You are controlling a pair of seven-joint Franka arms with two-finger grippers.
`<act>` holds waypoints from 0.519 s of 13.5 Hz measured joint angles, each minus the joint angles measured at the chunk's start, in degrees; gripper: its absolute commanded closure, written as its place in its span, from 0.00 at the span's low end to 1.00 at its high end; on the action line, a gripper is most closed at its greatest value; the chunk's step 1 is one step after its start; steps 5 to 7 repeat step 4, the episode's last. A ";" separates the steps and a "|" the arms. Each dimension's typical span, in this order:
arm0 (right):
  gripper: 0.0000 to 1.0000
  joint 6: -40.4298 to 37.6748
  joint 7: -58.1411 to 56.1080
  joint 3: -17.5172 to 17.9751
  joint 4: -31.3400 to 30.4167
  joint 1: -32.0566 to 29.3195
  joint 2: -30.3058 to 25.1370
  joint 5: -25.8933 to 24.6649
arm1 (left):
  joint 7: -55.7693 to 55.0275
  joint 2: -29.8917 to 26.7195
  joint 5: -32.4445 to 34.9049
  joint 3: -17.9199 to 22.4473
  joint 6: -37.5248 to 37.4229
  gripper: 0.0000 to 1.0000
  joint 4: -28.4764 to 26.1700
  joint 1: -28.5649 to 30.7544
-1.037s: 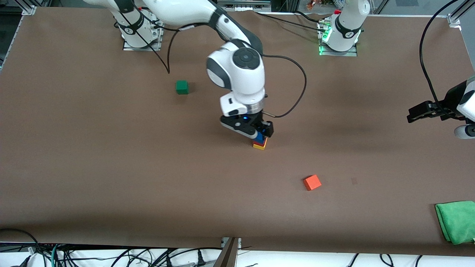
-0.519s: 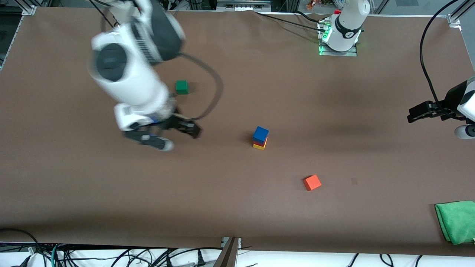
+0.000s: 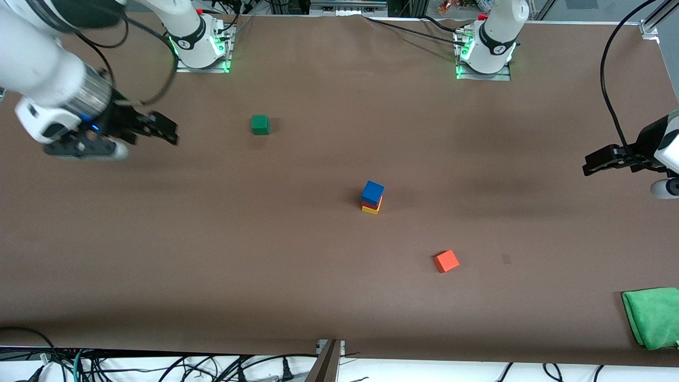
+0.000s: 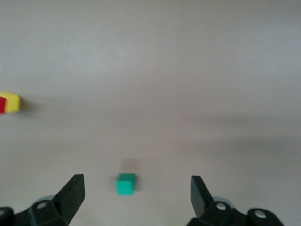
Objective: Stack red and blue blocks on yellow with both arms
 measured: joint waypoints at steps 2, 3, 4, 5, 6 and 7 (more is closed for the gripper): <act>0.00 -0.68 -2.42 0.26 -2.57 -0.94 -3.22 -1.33 | 0.00 0.00 0.00 0.01 0.00 0.00 0.00 0.05; 0.00 -0.73 -3.49 0.40 -2.99 -1.36 -3.76 -1.43 | 0.00 0.00 0.00 0.01 0.00 0.00 0.00 0.07; 0.00 -0.73 -4.21 0.47 -3.03 -1.63 -3.80 -1.45 | 0.00 0.00 0.00 0.03 0.00 0.00 0.00 0.12; 0.00 -0.73 -4.21 0.47 -3.03 -1.63 -3.80 -1.45 | 0.00 0.00 0.00 0.03 0.00 0.00 0.00 0.12; 0.00 -0.73 -4.21 0.47 -3.03 -1.63 -3.80 -1.45 | 0.00 0.00 0.00 0.03 0.00 0.00 0.00 0.12; 0.00 -0.73 -4.21 0.47 -3.03 -1.63 -3.80 -1.45 | 0.00 0.00 0.00 0.03 0.00 0.00 0.00 0.12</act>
